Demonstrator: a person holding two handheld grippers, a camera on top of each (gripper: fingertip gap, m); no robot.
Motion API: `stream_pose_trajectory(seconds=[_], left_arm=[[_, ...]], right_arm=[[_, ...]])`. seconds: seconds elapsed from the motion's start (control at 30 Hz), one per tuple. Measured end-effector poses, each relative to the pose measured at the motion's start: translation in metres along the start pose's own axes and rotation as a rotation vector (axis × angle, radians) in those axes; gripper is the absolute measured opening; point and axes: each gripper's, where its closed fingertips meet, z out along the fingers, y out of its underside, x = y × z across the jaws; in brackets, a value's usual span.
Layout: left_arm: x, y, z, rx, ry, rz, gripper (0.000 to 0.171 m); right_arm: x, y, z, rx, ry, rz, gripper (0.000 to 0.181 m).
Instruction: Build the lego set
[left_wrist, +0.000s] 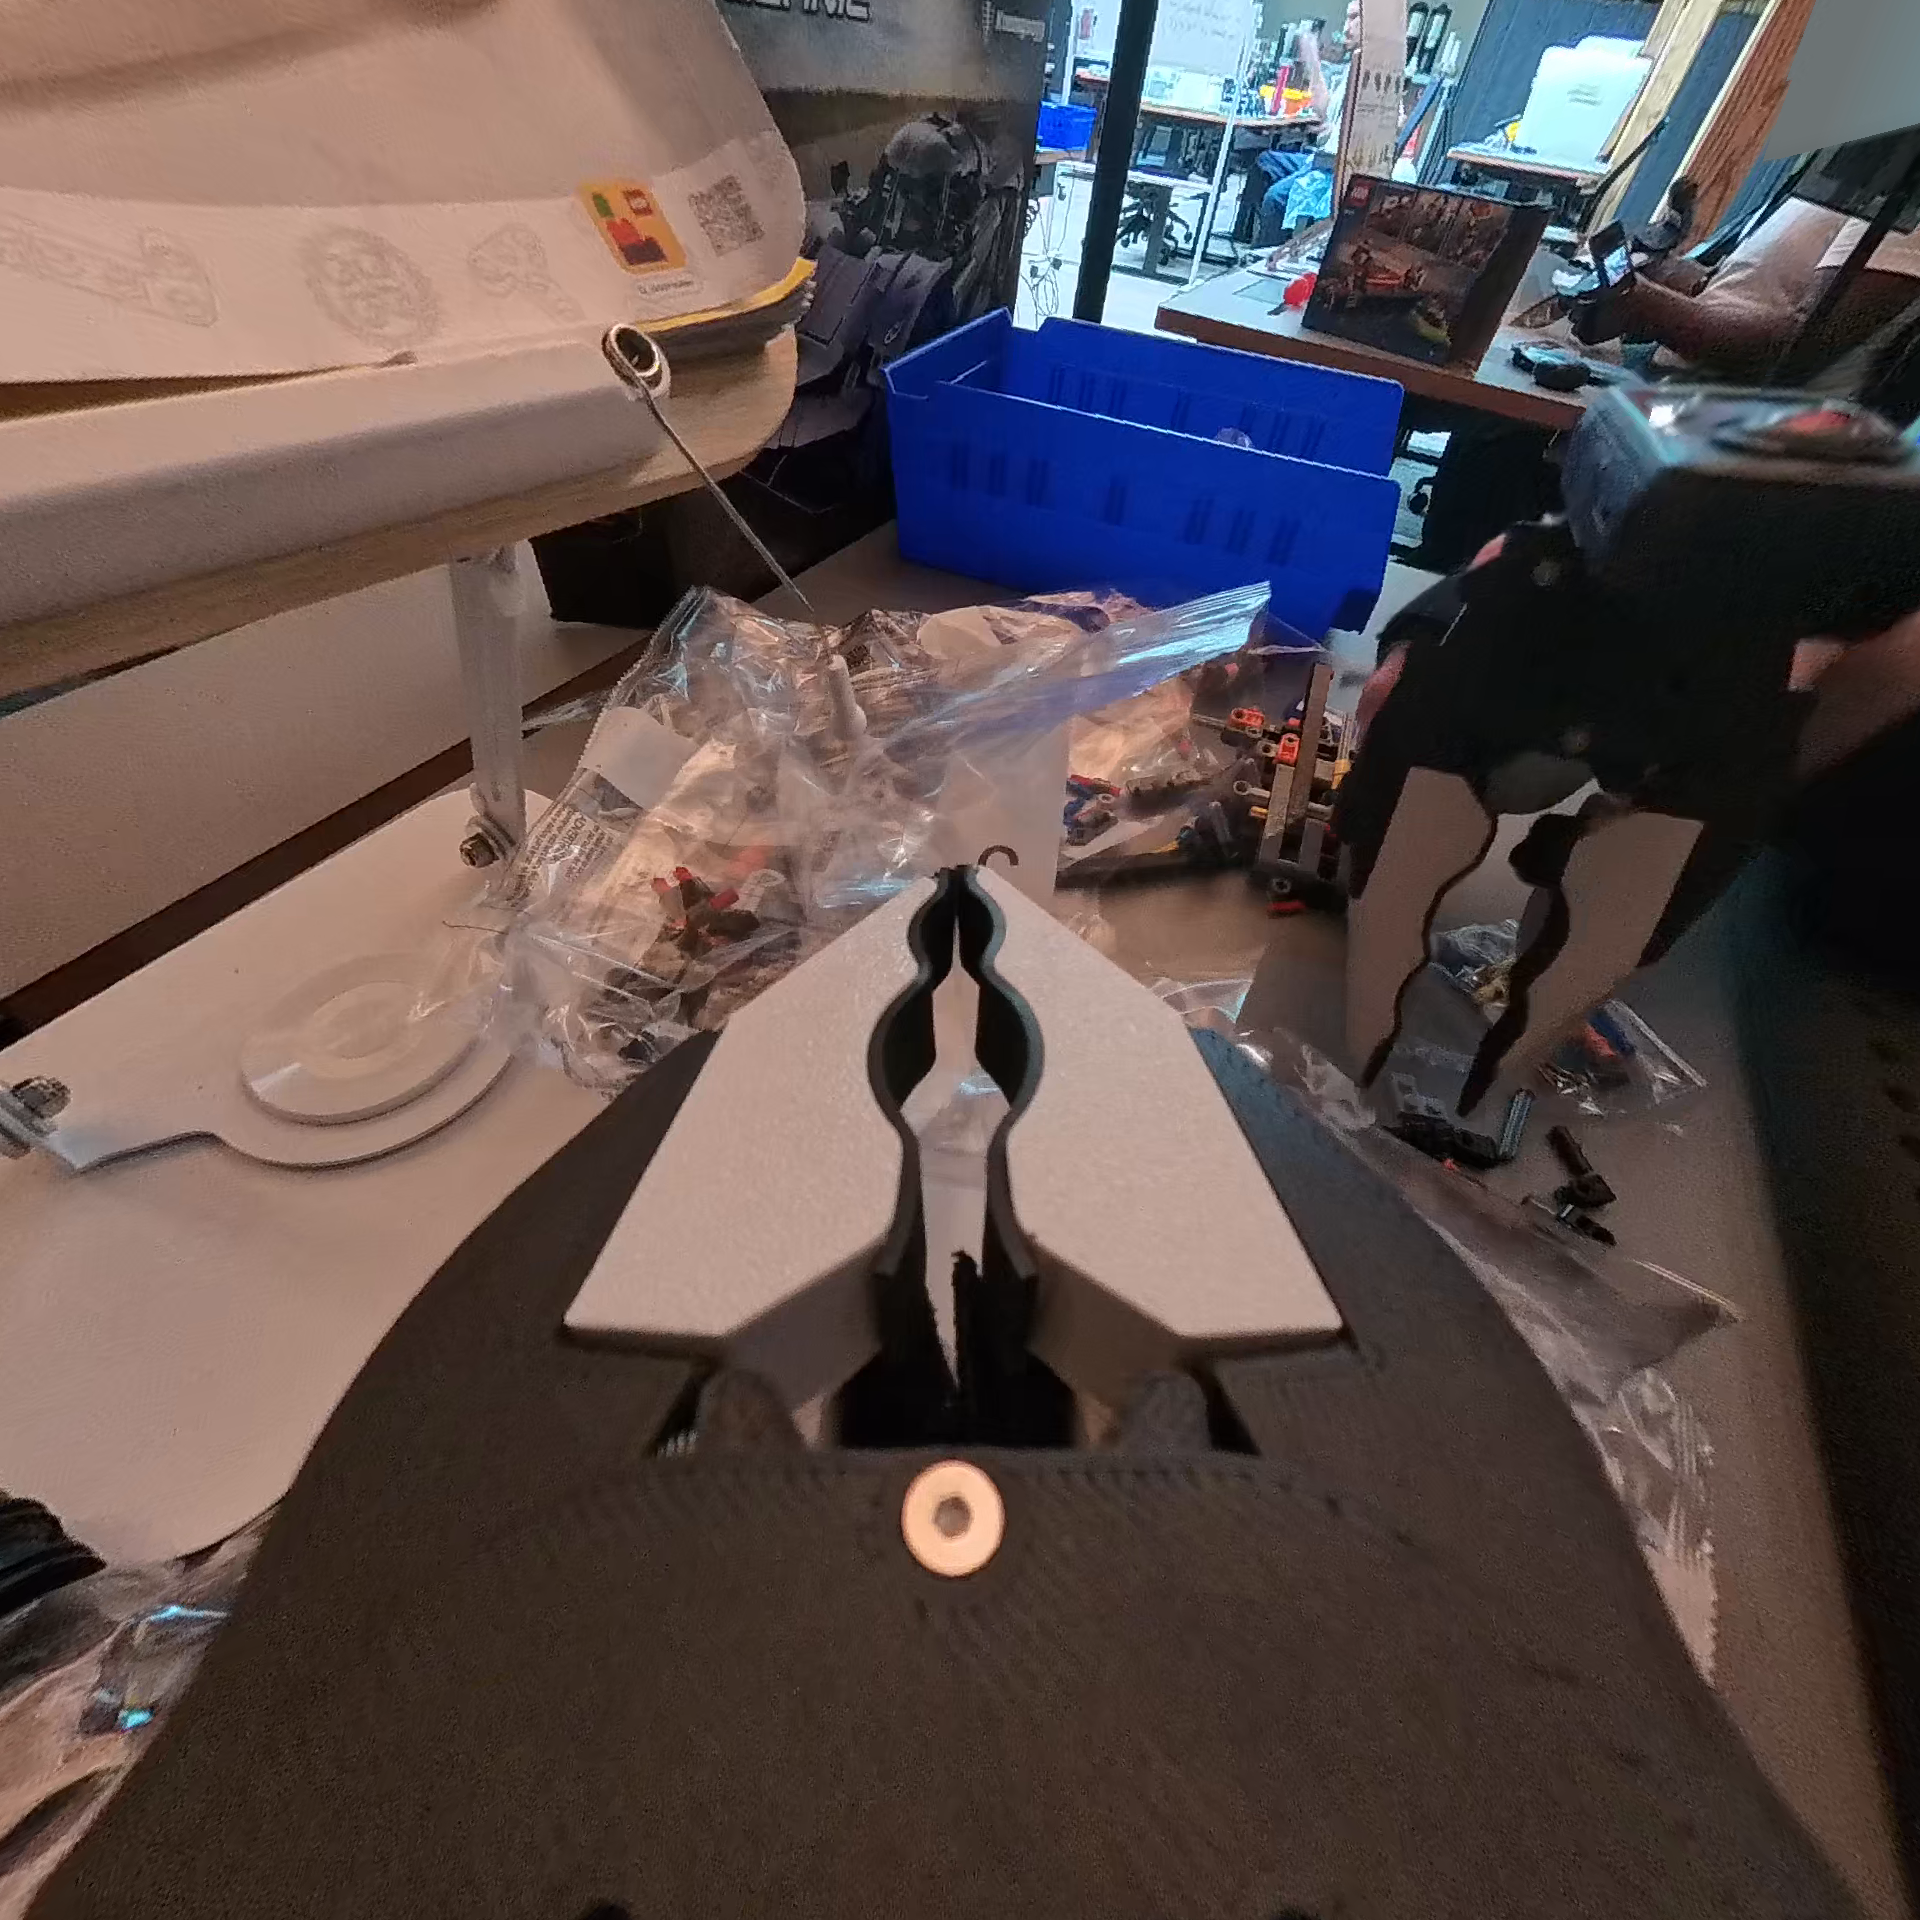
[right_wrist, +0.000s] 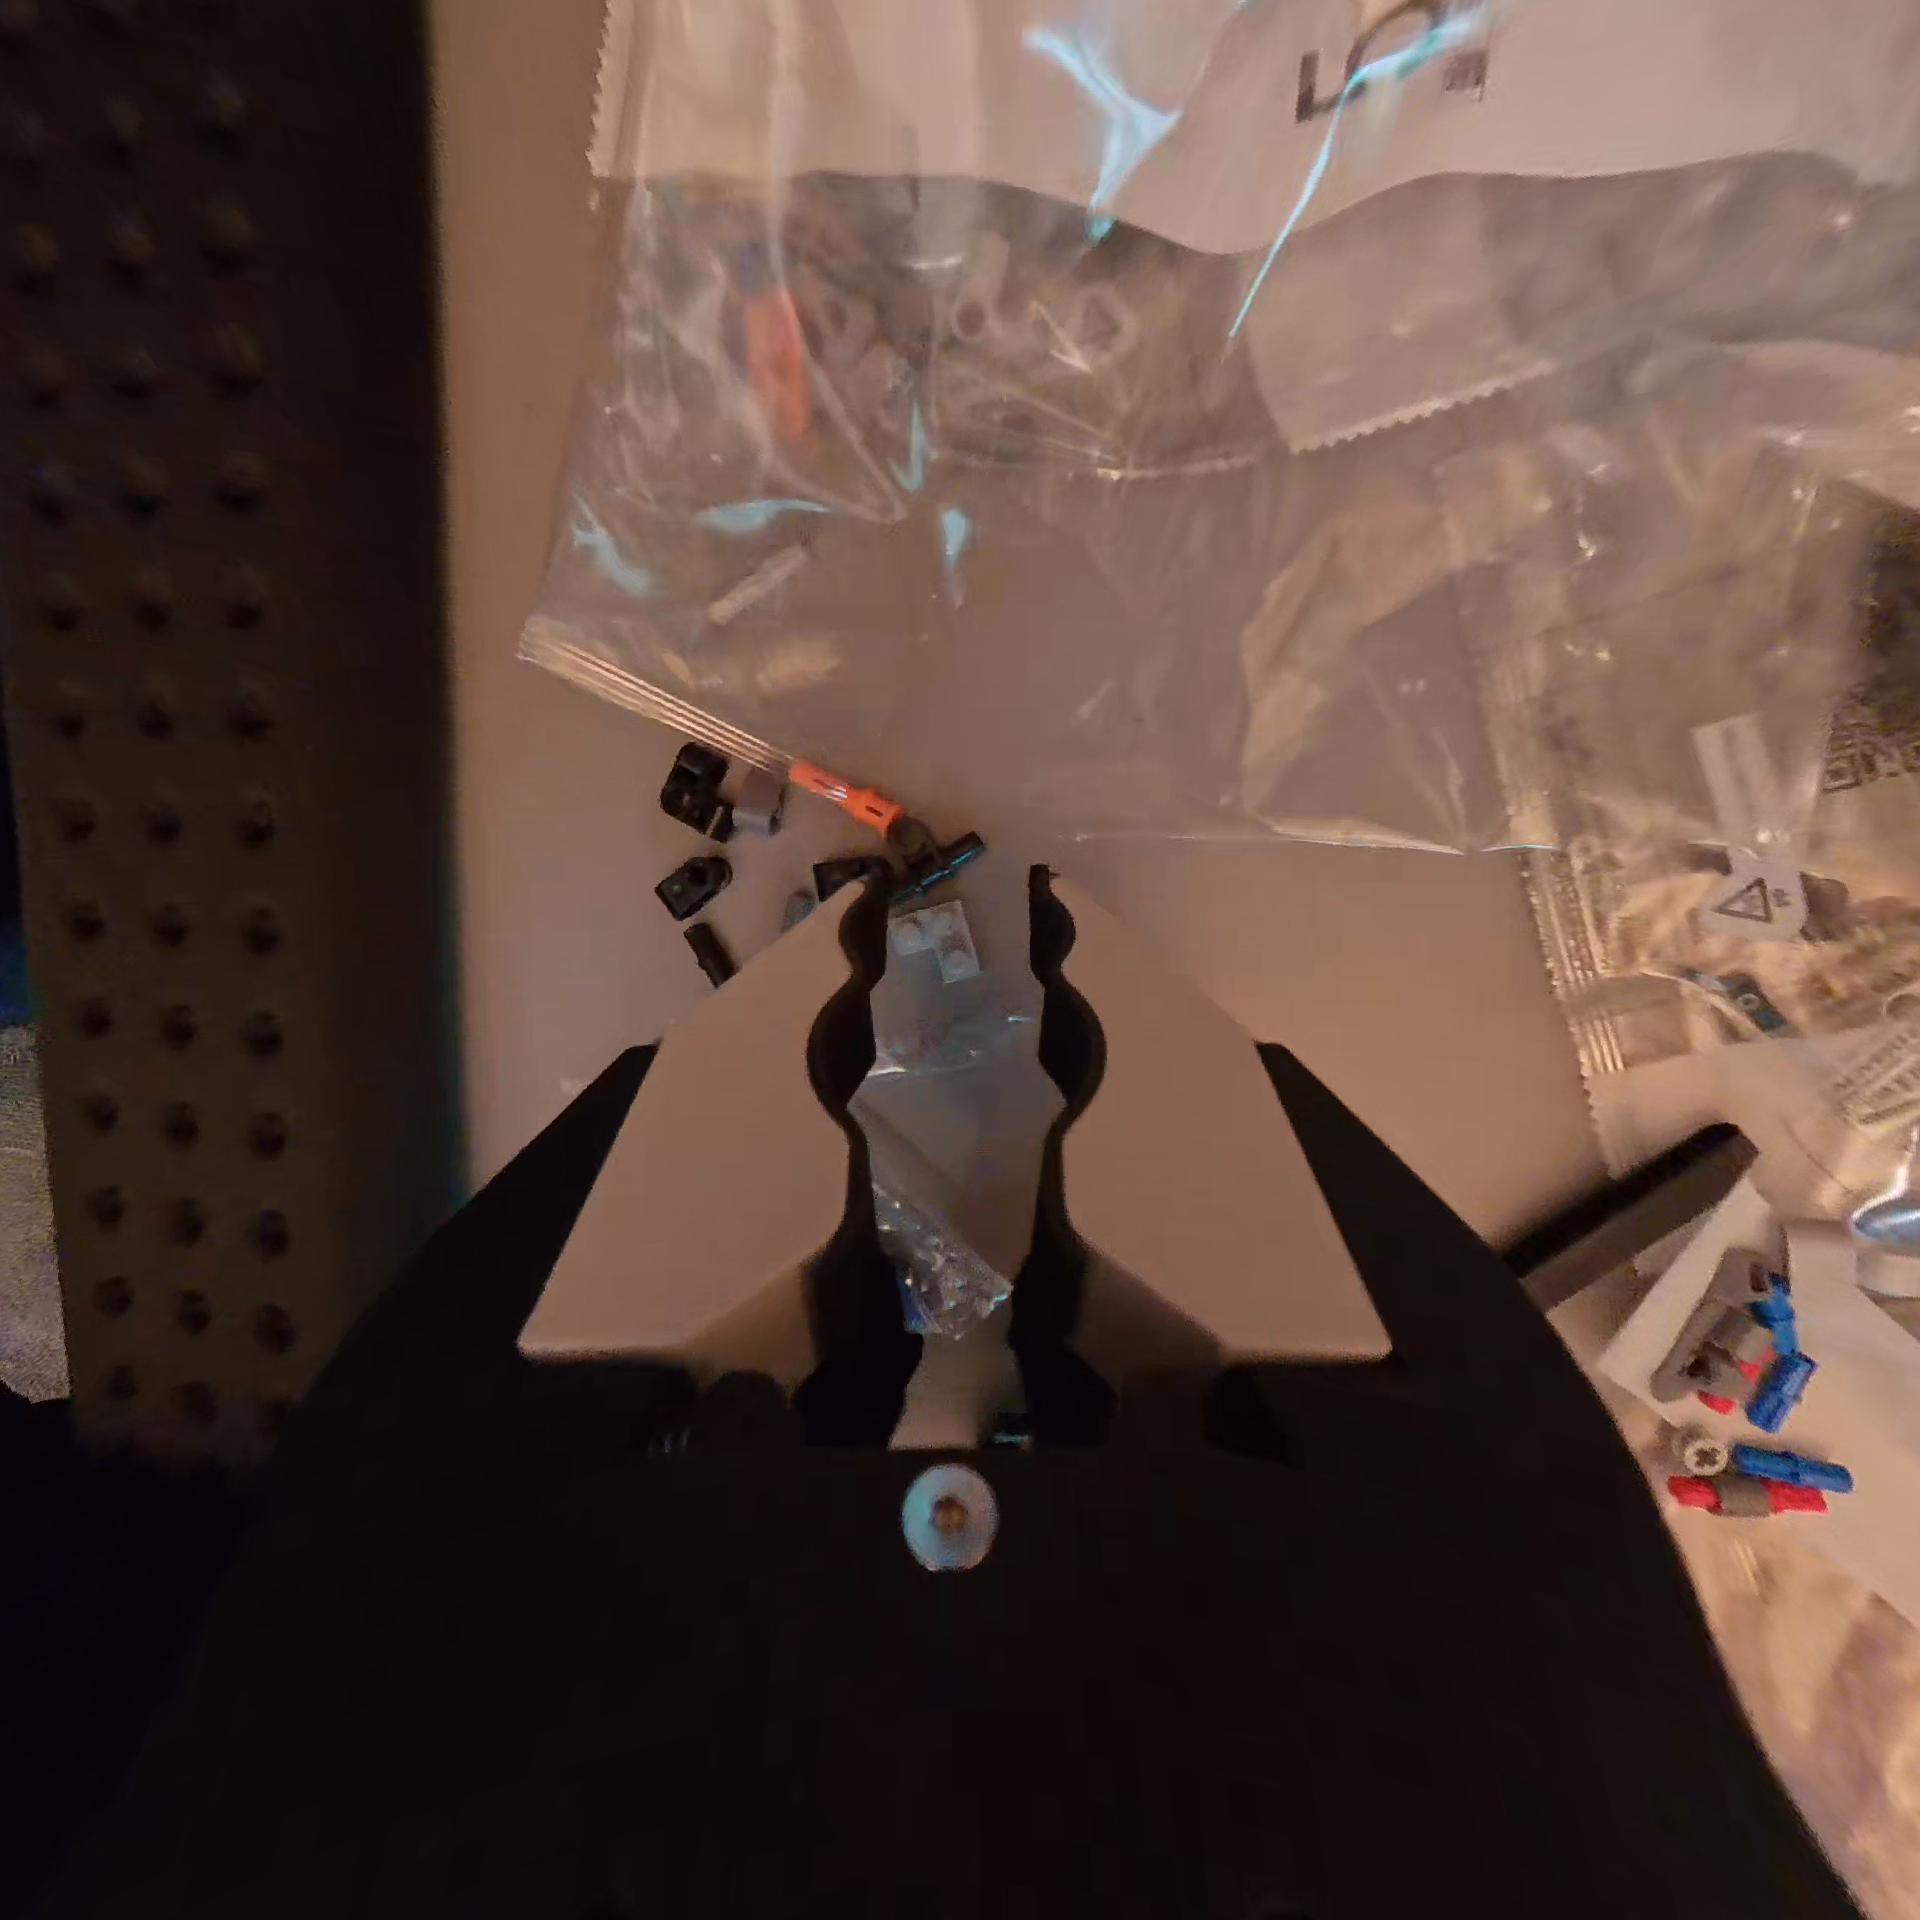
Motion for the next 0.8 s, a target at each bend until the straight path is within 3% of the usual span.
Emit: stream_pose_trajectory(seconds=[0.2, 0.33, 0.8], left_arm=[[0.001, 0.001, 0.001, -0.006, 0.004, 0.000, 0.000], [0.001, 0.001, 0.001, -0.008, 0.004, 0.002, 0.000], [0.003, 0.001, 0.001, -0.012, 0.008, 0.010, 0.000]], right_arm=[[-0.001, 0.000, 0.010, -0.039, -0.009, 0.000, 0.022], [-0.005, -0.002, 0.013, -0.044, -0.021, -0.014, 0.010], [-0.003, -0.001, 0.011, -0.054, 0.001, -0.026, 0.008]])
